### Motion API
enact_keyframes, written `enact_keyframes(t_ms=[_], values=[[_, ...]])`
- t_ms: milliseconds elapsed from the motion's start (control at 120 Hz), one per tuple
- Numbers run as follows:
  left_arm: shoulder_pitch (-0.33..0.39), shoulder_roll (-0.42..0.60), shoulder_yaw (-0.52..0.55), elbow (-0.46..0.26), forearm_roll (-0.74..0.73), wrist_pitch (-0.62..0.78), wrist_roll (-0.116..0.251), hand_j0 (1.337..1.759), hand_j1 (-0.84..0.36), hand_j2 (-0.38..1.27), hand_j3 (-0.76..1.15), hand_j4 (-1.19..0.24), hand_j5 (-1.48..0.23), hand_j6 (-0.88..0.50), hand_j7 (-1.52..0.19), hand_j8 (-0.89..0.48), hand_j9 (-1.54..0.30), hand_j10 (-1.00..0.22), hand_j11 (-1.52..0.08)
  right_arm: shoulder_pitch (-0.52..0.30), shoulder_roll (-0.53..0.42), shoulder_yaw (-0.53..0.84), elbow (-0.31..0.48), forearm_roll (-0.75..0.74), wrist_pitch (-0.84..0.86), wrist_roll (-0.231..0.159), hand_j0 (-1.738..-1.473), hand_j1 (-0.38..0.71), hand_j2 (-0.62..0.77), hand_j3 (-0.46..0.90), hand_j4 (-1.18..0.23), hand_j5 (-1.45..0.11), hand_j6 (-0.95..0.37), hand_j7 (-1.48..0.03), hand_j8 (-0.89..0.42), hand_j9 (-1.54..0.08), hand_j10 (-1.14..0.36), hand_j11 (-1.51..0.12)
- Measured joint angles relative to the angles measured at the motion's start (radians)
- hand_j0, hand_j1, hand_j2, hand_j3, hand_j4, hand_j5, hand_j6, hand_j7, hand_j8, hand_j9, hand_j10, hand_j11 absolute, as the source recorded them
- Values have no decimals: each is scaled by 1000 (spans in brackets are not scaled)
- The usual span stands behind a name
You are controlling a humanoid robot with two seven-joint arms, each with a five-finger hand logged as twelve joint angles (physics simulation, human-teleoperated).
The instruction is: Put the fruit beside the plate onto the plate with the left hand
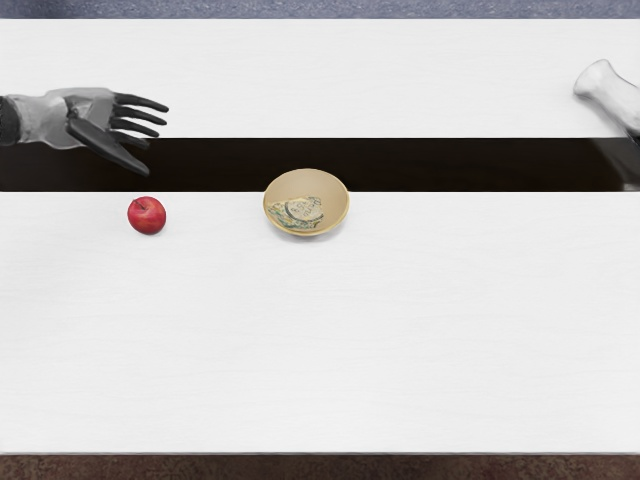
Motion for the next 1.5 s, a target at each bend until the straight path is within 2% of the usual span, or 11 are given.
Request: enact_keyframes(t_ms=[142,175,417,500,642,758,875,950,1158,1358,1500], values=[[-1,1,1,-7,5,0,3,1658,52,51,0,-250,-323,-250,-323,-250,-323,-249,-323,-3,0,-1,0,0,0,-1,-1658,-310,-7,0,-33,-43,-33,-43,-33,-43,-33,-43],[-30,4,2,-8,27,0,9,1658,52,51,0,-250,-323,-250,-323,-250,-323,-249,-323,-4,0,-1,0,0,0,-1,-1658,-310,-7,0,-33,-43,-33,-43,-33,-43,-33,-43],[-142,28,1,-62,372,0,76,1658,52,50,0,-250,-323,-250,-323,-250,-323,-250,-323,-7,0,0,0,0,0,-2,-1658,-310,-7,0,-33,-43,-33,-43,-33,-43,-33,-43],[-138,125,5,-184,460,0,84,1658,52,51,0,-251,-323,-251,-323,-251,-323,-250,-323,-7,0,0,0,0,0,-2,-1658,-310,-7,0,-33,-43,-33,-43,-33,-43,-33,-43],[-175,185,48,-418,589,0,89,1658,52,51,0,-251,-324,-252,-323,-252,-323,-251,-323,-7,0,0,0,0,0,-2,-1658,-310,-7,0,-33,-43,-33,-43,-33,-43,-33,-43],[-180,185,75,-527,674,26,92,1658,51,52,0,-253,-325,-253,-324,-253,-324,-252,-324,-7,0,0,0,0,0,-2,-1658,-310,-7,0,-33,-43,-33,-43,-33,-43,-33,-43],[-191,184,144,-613,760,182,93,1658,51,52,0,-253,-325,-254,-325,-254,-325,-253,-324,-7,0,0,0,0,0,-2,-1658,-310,-7,0,-33,-43,-33,-43,-33,-43,-33,-43],[-252,176,233,-640,788,287,93,1658,51,52,0,-253,-325,-254,-325,-254,-325,-253,-325,-7,0,0,0,0,0,-2,-1658,-310,-7,0,-33,-43,-33,-43,-33,-43,-33,-43],[-309,103,448,-678,810,466,93,1658,51,52,0,-254,-326,-254,-326,-254,-325,-253,-325,-7,0,0,0,0,0,-2,-1658,-310,-7,0,-33,-43,-33,-43,-33,-43,-33,-43],[-336,57,593,-671,771,563,93,1658,32,55,0,-268,-345,-269,-345,-269,-345,-268,-345,-7,0,0,0,0,0,-2,-1658,-310,-7,0,-33,-43,-33,-43,-33,-43,-33,-43],[-328,32,636,-663,755,647,93,1658,-4,61,0,-299,-385,-300,-385,-299,-385,-298,-385,-7,0,0,0,0,0,-2,-1658,-310,-7,0,-33,-43,-33,-43,-33,-43,-33,-43]])
